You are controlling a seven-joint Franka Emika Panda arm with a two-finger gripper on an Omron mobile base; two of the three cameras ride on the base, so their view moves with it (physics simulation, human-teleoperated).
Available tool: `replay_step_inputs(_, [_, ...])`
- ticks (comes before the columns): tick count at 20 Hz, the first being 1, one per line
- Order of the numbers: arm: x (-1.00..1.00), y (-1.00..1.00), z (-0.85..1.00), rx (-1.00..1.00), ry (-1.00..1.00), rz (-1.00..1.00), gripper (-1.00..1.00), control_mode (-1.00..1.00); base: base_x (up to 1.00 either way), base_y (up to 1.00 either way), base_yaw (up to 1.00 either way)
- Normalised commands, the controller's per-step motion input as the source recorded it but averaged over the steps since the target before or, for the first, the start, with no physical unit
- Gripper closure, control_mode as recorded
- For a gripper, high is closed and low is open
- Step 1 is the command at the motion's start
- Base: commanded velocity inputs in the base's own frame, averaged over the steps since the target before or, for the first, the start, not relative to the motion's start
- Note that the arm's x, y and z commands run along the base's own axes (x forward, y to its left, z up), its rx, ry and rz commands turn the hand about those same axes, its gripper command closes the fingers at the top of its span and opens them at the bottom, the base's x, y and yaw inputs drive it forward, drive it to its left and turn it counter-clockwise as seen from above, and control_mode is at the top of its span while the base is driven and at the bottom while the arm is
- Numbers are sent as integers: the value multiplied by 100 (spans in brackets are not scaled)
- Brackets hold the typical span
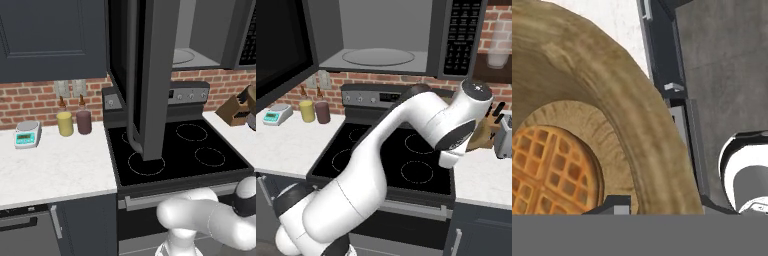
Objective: Open the microwave, place the bowl with waffle inside the microwave, then close the microwave door and turn it on.
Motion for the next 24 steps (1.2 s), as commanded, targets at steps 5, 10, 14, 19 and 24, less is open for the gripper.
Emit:
replay_step_inputs(5, [3,93,34,-8,0,0,100,-100,0,0,0])
replay_step_inputs(10, [36,100,7,-15,-1,0,100,-100,0,0,0])
replay_step_inputs(14, [7,79,43,-2,-18,0,100,-100,0,0,0])
replay_step_inputs(19, [0,59,63,0,-25,0,100,-100,0,0,0])
replay_step_inputs(24, [18,38,58,0,-13,0,100,-100,0,0,0])
